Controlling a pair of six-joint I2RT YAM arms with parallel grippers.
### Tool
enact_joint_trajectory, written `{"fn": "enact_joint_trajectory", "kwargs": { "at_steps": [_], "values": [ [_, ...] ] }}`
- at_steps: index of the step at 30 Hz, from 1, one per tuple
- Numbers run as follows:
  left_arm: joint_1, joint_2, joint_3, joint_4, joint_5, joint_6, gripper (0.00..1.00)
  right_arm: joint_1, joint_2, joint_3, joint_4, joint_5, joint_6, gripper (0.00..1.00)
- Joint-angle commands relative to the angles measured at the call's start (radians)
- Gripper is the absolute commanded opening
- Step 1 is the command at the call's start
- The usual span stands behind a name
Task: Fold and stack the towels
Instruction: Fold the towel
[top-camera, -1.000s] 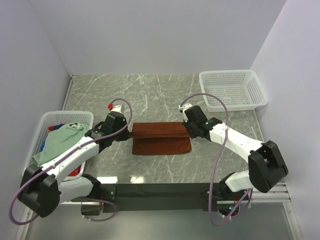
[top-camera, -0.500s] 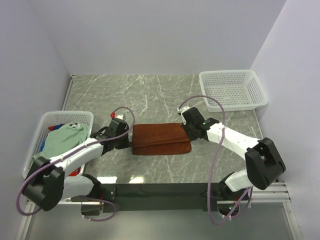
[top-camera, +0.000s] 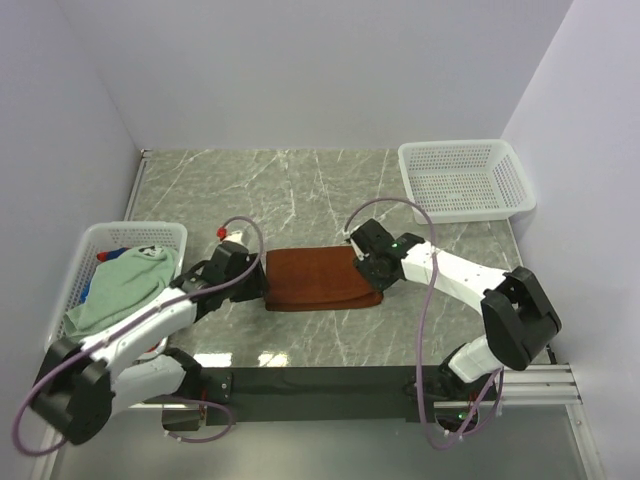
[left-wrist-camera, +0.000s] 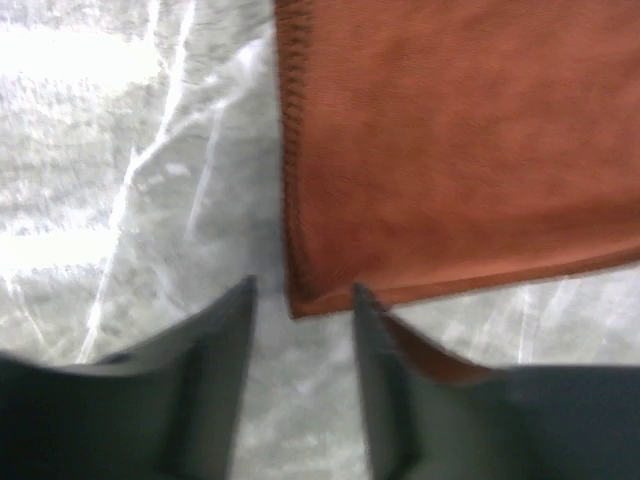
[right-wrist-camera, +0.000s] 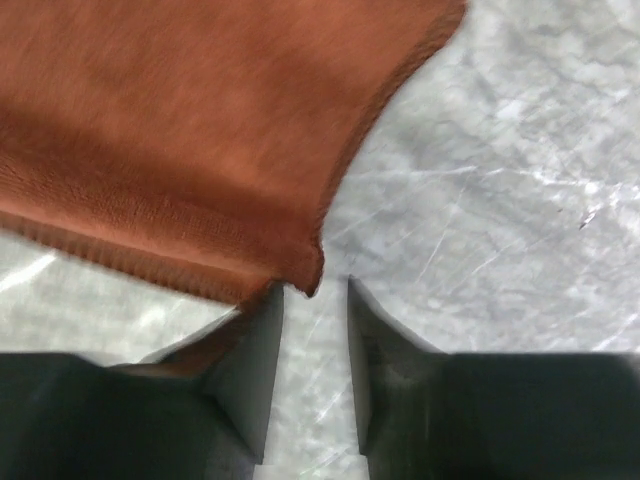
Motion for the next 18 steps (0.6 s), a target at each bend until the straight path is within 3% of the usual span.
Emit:
{"fn": "enact_joint_trajectory", "kwargs": {
  "at_steps": [1,3,8,11,18],
  "values": [
    [-0.014,-0.144,-0.005,-0.052,0.029,-0.022,0.58,0.058,-0.061,0.047,-0.113,0.009,0.001,0.47],
    [-0.017,-0.239,0.001,-0.103,0.032,-0.031,0.7,0.075,-0.095,0.054,-0.153,-0.017,0.014,0.6],
    [-0.017,-0.364,0.041,-0.158,0.012,-0.057,0.73,0.089,-0.221,0.112,-0.148,-0.058,0.091,0.63],
    [-0.017,-0.33,0.089,-0.128,0.049,-0.066,0.7,0.087,-0.247,0.123,-0.035,-0.069,0.171,0.61],
    [-0.049,-0.044,0.179,0.026,0.095,-0.072,0.57,0.087,-0.162,0.079,0.169,-0.017,0.372,0.55]
  ]
}}
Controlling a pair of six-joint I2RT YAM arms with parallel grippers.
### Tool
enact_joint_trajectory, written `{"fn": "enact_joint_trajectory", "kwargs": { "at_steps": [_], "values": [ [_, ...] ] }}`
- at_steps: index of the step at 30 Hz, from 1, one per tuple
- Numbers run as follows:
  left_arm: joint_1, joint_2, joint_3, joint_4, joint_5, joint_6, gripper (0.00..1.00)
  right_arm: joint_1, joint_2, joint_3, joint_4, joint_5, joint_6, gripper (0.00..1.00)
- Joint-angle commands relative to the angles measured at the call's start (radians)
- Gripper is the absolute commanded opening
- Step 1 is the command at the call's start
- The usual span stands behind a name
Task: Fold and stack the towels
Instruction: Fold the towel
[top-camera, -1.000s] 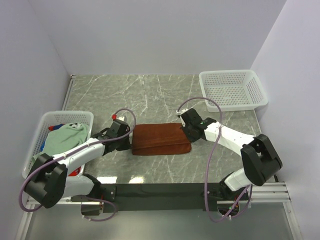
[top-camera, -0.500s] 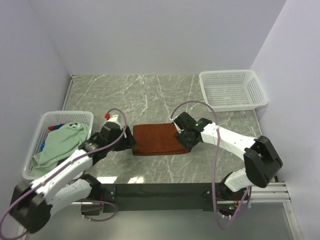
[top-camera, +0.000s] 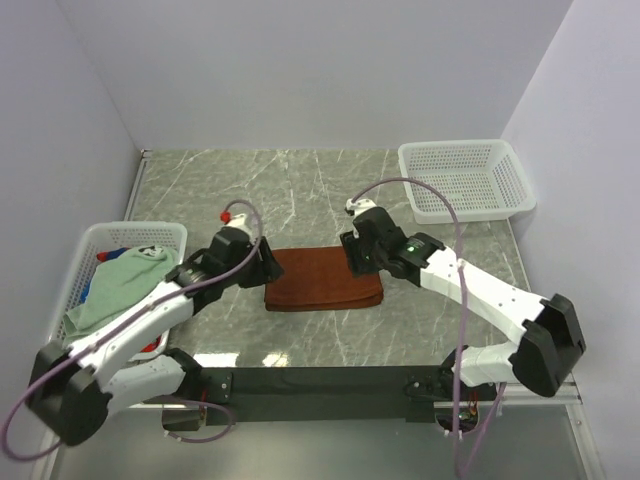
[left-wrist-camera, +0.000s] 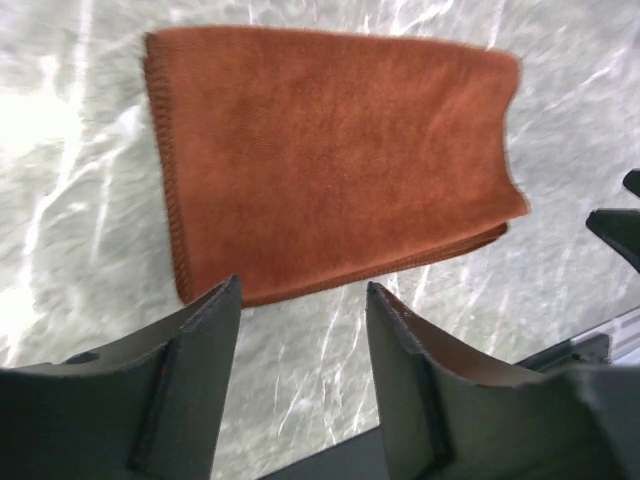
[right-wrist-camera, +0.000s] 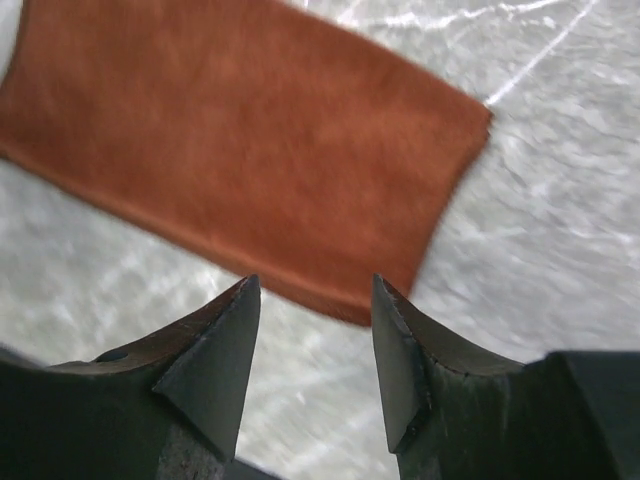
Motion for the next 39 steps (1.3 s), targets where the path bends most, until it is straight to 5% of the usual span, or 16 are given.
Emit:
{"fn": "enact_joint_trajectory", "kwargs": {
  "at_steps": [1,9,20,32,39],
  "values": [
    [-0.034,0.117,0.055,0.099,0.03,-0.018,0.56,0.001,0.056,-0.039,0.141,0.045,0.155,0.55],
    [-0.074,0.34,-0.055,0.234,0.056,-0.073,0.36,-0.051,0.111,-0.207,0.276,-0.044,0.23,0.55],
    [-0.075,0.232,-0.281,0.228,0.021,-0.161,0.2,-0.099,0.059,-0.462,0.325,-0.125,0.331,0.52],
    [-0.069,0.156,-0.264,0.111,-0.111,-0.159,0.21,-0.177,-0.163,-0.563,0.334,-0.17,0.384,0.51],
    [-0.069,0.107,-0.21,0.074,-0.134,-0.125,0.29,-0.235,-0.343,-0.59,0.587,-0.253,0.364,0.51]
  ]
}}
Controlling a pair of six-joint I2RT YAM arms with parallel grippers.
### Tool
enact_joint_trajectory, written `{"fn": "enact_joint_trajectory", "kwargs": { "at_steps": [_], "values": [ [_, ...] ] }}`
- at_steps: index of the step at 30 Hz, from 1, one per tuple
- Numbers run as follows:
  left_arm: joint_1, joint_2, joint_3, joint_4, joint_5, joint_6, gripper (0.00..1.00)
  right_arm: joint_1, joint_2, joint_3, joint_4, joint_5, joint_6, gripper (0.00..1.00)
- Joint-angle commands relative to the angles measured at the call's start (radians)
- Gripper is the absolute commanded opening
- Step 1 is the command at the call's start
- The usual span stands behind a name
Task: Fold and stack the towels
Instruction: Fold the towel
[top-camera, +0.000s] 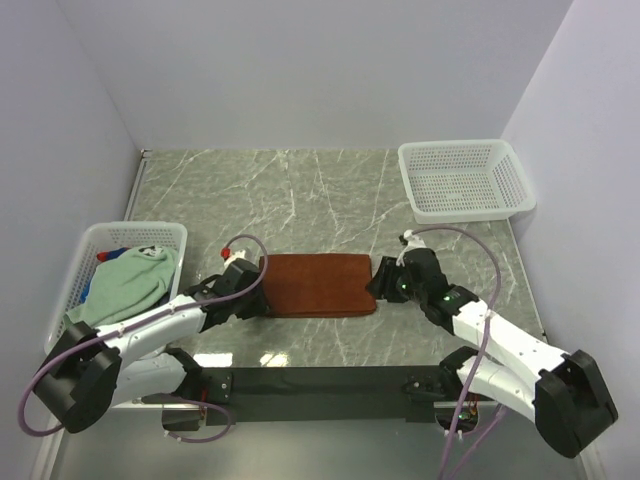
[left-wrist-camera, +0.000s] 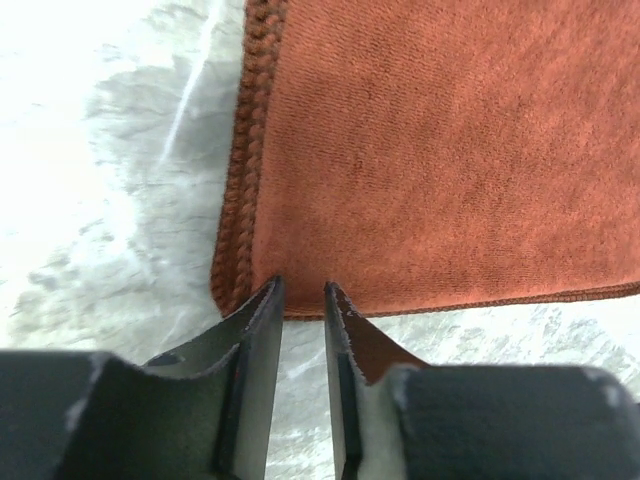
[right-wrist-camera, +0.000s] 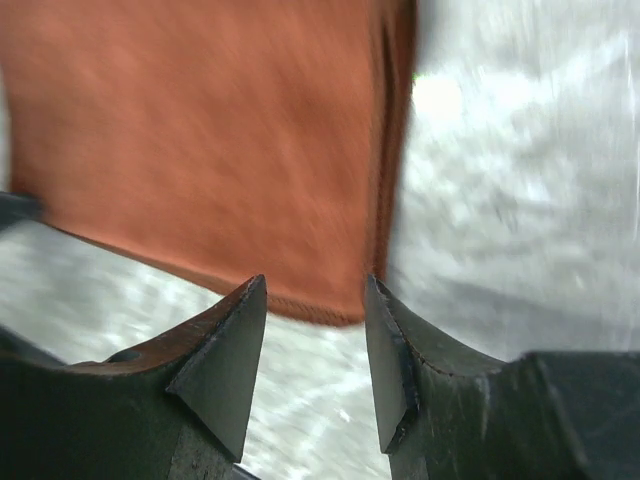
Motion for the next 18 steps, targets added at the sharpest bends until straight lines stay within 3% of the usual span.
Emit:
{"fn": "enact_joint_trajectory", "kwargs": {
  "at_steps": [1,9,14,18],
  "values": [
    [0.002,-0.048,0.046,-0.068,-0.058,0.039,0.3,-0.046,-0.033,0.02,0.191,-0.07,-0.007,0.51],
    [0.002,-0.016,0.034,-0.046,-0.082,0.037,0.28,-0.105,0.31,0.166,0.49,-0.183,0.01,0.48],
    [0.003,-0.008,0.001,-0.037,-0.096,0.023,0.26,-0.168,0.509,0.173,0.652,-0.204,0.076,0.44],
    [0.008,-0.029,-0.015,-0.054,-0.115,0.019,0.25,-0.205,0.635,0.178,0.668,-0.203,0.089,0.43]
  ]
}}
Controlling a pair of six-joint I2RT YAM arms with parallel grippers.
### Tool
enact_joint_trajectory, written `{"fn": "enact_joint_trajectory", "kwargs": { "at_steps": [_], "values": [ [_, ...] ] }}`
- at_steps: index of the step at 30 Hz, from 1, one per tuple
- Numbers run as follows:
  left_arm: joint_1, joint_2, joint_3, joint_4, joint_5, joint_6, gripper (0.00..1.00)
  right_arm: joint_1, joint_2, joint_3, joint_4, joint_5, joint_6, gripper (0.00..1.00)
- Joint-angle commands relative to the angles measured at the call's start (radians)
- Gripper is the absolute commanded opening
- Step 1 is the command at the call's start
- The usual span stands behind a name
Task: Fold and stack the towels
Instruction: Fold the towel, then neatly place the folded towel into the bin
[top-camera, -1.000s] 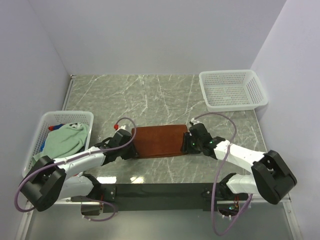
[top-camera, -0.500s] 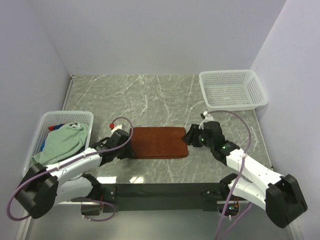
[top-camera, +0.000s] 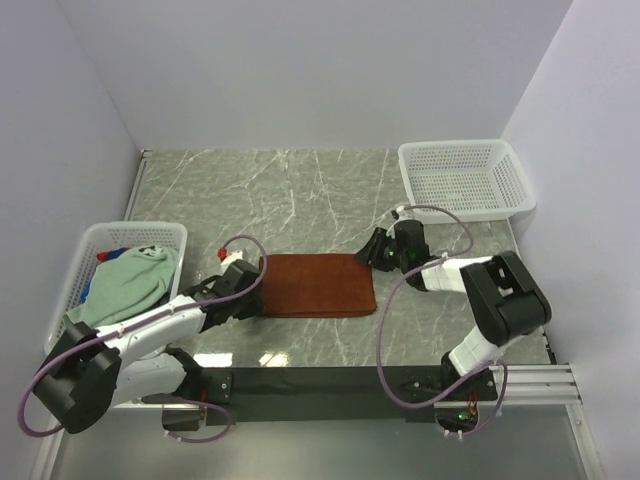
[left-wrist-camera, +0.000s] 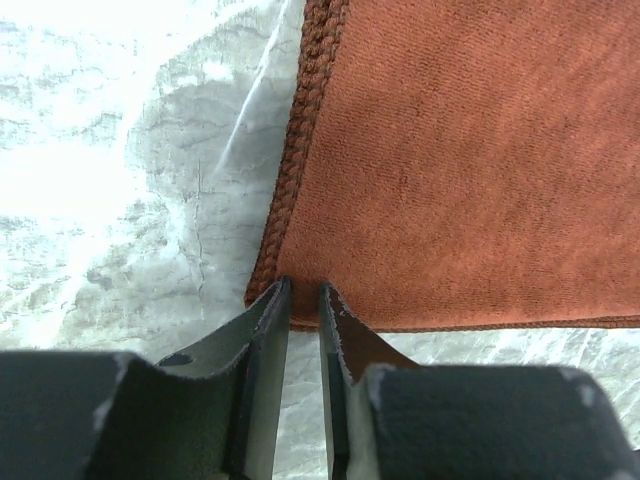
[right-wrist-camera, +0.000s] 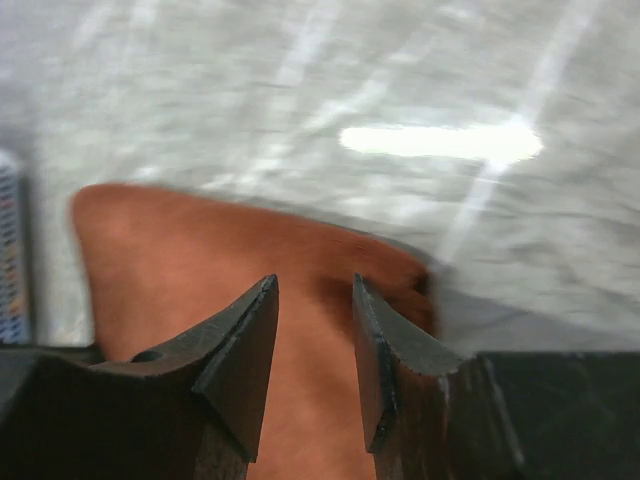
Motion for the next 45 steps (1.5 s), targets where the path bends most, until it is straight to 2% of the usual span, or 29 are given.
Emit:
{"fn": "enact_joint_trajectory", "kwargs": {
  "at_steps": [1,3,7,10,11,12,13,14,15,16,18,20,26,28,31,35,38,45],
  "values": [
    [0.014,-0.026,-0.023,-0.003,-0.036,0.0,0.25,-0.032,0.049,0.019,0.099,-0.015,0.027,0.43],
    [0.015,-0.032,-0.02,-0.009,-0.036,0.003,0.25,-0.047,0.038,0.006,0.086,-0.013,0.018,0.43],
    [0.017,-0.018,0.037,-0.066,-0.098,0.043,0.3,-0.064,-0.055,0.025,-0.071,0.043,-0.042,0.43],
    [-0.004,-0.02,0.122,-0.093,-0.114,0.098,0.46,-0.064,-0.176,0.064,-0.239,0.137,-0.111,0.47],
    [-0.015,-0.018,0.174,-0.115,-0.129,0.111,0.57,-0.064,-0.23,0.09,-0.289,0.166,-0.126,0.48],
    [-0.036,-0.018,0.201,-0.123,-0.138,0.135,0.63,-0.066,-0.256,0.105,-0.34,0.195,-0.155,0.51],
    [-0.05,-0.017,0.227,-0.132,-0.144,0.148,0.68,-0.066,-0.279,0.119,-0.442,0.23,-0.166,0.62],
    [-0.063,-0.004,0.279,-0.144,-0.155,0.155,0.76,-0.067,-0.322,0.146,-0.49,0.281,-0.174,0.66],
    [-0.076,0.003,0.305,-0.147,-0.157,0.174,0.8,-0.069,-0.344,0.156,-0.534,0.316,-0.181,0.71],
    [-0.108,0.011,0.326,-0.146,-0.154,0.184,0.83,-0.072,-0.367,0.162,-0.576,0.338,-0.183,0.8],
    [-0.145,0.051,0.385,-0.135,-0.132,0.216,0.89,-0.075,-0.432,0.168,-0.67,0.395,-0.181,0.88],
    [-0.213,0.088,0.437,-0.12,-0.12,0.237,0.92,-0.081,-0.474,0.162,-0.731,0.419,-0.175,0.98],
    [-0.425,0.345,0.604,-0.054,-0.109,0.328,0.92,-0.106,-0.608,0.083,-0.79,0.47,-0.157,1.0],
    [-0.507,0.417,0.691,-0.058,-0.166,0.385,0.91,-0.113,-0.657,0.053,-0.771,0.469,-0.137,1.0],
    [-0.599,0.551,0.765,-0.069,-0.255,0.462,0.83,-0.13,-0.697,0.007,-0.747,0.453,-0.12,1.0],
    [-0.649,0.698,0.845,-0.074,-0.273,0.533,0.74,-0.139,-0.712,-0.024,-0.727,0.445,-0.121,1.0],
    [-0.673,0.753,0.863,-0.061,-0.281,0.586,0.69,-0.146,-0.729,-0.046,-0.718,0.445,-0.125,0.99],
    [-0.678,0.847,0.888,-0.035,-0.301,0.646,0.67,-0.172,-0.757,-0.088,-0.694,0.393,-0.118,0.99]
  ]
}}
